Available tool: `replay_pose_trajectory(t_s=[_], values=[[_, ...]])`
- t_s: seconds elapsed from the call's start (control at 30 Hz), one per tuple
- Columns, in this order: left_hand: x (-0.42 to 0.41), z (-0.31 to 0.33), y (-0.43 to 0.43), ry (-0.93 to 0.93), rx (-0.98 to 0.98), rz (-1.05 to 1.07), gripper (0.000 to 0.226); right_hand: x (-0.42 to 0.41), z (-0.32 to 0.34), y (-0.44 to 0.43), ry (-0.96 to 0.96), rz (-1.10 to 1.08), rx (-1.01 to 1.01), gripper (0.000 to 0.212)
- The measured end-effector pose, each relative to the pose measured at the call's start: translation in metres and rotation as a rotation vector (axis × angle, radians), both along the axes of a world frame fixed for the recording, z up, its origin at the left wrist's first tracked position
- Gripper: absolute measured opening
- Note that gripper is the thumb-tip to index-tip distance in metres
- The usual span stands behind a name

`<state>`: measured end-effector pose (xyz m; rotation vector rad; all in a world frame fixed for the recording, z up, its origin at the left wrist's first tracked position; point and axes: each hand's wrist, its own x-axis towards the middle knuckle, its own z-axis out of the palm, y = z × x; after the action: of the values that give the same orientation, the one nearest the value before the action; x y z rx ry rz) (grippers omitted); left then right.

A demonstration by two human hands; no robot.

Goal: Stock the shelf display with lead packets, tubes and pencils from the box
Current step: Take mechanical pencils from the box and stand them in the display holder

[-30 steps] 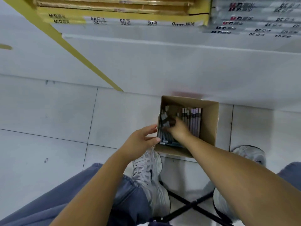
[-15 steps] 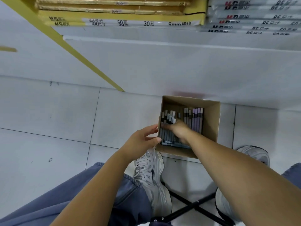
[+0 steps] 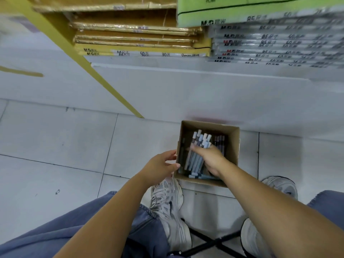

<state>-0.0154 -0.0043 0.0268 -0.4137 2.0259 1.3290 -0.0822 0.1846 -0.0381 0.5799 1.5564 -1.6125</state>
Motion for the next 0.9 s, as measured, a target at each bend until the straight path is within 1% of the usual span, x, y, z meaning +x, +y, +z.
replay_pose_trajectory(t_s=[0.07,0.13,0.17,0.2,0.23,0.27,0.37,0.4,0.47,0.53,0.63,0.77,0.83,0.9], values=[[-0.001,0.005,0.006,0.021,-0.132,-0.056,0.052,-0.004,0.023,0.013,0.052,0.015,-0.044,0.019],[-0.003,0.015,0.015,0.114,-0.331,-0.121,0.073,-0.006,0.052,0.026,0.129,0.022,-0.095,0.022],[-0.005,0.026,0.020,0.173,-0.353,-0.132,0.082,-0.006,0.070,0.031,0.172,0.025,-0.119,0.023],[-0.008,0.038,0.026,0.212,-0.303,-0.136,0.089,-0.005,0.088,0.035,0.217,0.035,-0.144,0.025],[-0.012,0.053,0.032,0.212,-0.195,-0.136,0.092,-0.004,0.108,0.037,0.263,0.046,-0.169,0.025],[-0.015,0.069,0.038,0.193,-0.057,-0.137,0.089,-0.002,0.128,0.038,0.309,0.057,-0.196,0.024],[-0.025,0.122,0.054,0.150,0.280,-0.132,0.059,0.001,0.190,0.034,0.437,0.083,-0.257,0.022],[-0.028,0.138,0.059,0.133,0.377,-0.098,0.051,0.002,0.209,0.033,0.485,0.113,-0.241,0.021],[-0.034,0.175,0.066,0.138,0.494,-0.076,0.041,0.005,0.256,0.036,0.627,0.192,-0.172,0.016],[-0.040,0.214,0.073,0.184,0.521,-0.141,0.034,0.003,0.300,0.044,0.770,0.230,-0.124,0.014],[-0.047,0.270,0.084,0.281,0.536,-0.216,0.026,-0.004,0.364,0.059,0.918,0.235,-0.114,0.018],[-0.057,0.335,0.103,0.403,0.601,-0.156,0.030,-0.017,0.432,0.070,1.102,0.192,-0.028,0.016],[-0.066,0.363,0.110,0.493,0.576,-0.140,0.029,-0.024,0.459,0.074,1.188,0.178,0.001,0.017],[-0.075,0.386,0.115,0.583,0.532,-0.131,0.025,-0.032,0.484,0.079,1.286,0.165,0.003,0.023]])
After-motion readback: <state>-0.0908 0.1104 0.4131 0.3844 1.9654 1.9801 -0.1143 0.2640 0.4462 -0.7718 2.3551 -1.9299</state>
